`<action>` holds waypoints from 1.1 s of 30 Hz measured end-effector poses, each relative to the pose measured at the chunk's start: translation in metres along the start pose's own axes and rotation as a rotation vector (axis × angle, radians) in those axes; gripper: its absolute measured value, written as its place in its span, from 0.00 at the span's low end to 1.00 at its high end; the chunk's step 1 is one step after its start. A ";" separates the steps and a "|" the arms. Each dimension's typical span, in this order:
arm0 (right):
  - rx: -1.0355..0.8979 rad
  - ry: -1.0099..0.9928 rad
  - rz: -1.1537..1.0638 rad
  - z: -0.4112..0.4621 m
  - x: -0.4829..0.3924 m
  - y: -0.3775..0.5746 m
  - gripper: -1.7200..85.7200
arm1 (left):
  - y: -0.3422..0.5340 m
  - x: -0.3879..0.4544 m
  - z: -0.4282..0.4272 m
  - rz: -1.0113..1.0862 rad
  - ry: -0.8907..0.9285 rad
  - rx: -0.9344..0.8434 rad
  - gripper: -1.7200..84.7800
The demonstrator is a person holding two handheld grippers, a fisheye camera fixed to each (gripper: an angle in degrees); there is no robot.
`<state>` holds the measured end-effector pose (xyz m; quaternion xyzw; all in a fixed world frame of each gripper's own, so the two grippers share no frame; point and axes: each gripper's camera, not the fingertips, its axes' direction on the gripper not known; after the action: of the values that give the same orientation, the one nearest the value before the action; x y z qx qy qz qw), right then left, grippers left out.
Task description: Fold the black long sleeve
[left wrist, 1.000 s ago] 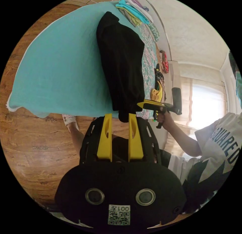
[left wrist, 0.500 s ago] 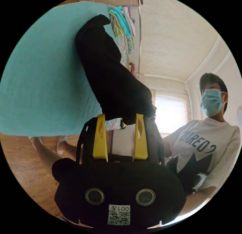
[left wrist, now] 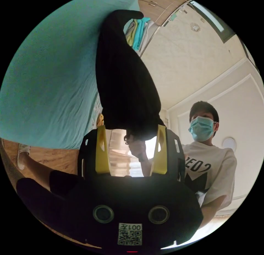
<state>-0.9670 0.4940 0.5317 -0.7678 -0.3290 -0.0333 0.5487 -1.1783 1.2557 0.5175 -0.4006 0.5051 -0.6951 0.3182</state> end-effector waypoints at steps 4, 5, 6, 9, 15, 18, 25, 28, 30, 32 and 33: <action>0.044 -0.142 0.020 -0.005 0.005 0.009 0.19 | -0.002 0.006 0.006 0.013 0.070 0.079 0.32; 0.011 -0.099 0.018 -0.003 0.006 0.011 0.19 | -0.004 0.009 0.008 0.026 0.109 0.113 0.33; -0.011 -0.061 0.020 -0.002 0.007 0.013 0.19 | -0.005 0.010 0.010 0.029 0.132 0.126 0.33; -0.089 0.167 -0.023 -0.001 0.001 0.019 0.19 | -0.013 0.028 0.026 0.048 0.117 0.074 0.29; -0.088 0.375 -0.134 -0.020 -0.027 0.036 0.19 | -0.002 0.077 0.033 0.076 -0.015 0.068 0.11; -0.161 0.448 -0.102 -0.013 -0.023 0.057 0.19 | 0.013 0.100 0.043 0.019 -0.224 0.000 0.08; 0.033 0.210 -0.099 -0.034 -0.023 0.094 0.17 | -0.015 0.161 0.112 0.072 -0.117 -0.013 0.06; 0.103 0.165 -0.321 -0.052 -0.075 0.059 0.17 | -0.087 0.214 0.179 0.282 -0.036 -0.151 0.06; 0.121 0.188 -0.479 -0.063 -0.118 0.022 0.16 | -0.138 0.256 0.226 0.395 -0.014 -0.231 0.06; 0.148 0.228 -0.689 -0.074 -0.184 -0.023 0.15 | -0.196 0.322 0.286 0.556 -0.026 -0.330 0.06; 0.157 0.248 -0.731 -0.075 -0.201 -0.031 0.15 | -0.207 0.339 0.300 0.583 -0.043 -0.346 0.06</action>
<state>-1.1174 0.3407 0.5046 -0.5459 -0.5134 -0.2940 0.5933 -1.0839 0.8940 0.8462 -0.3021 0.7020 -0.4701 0.4415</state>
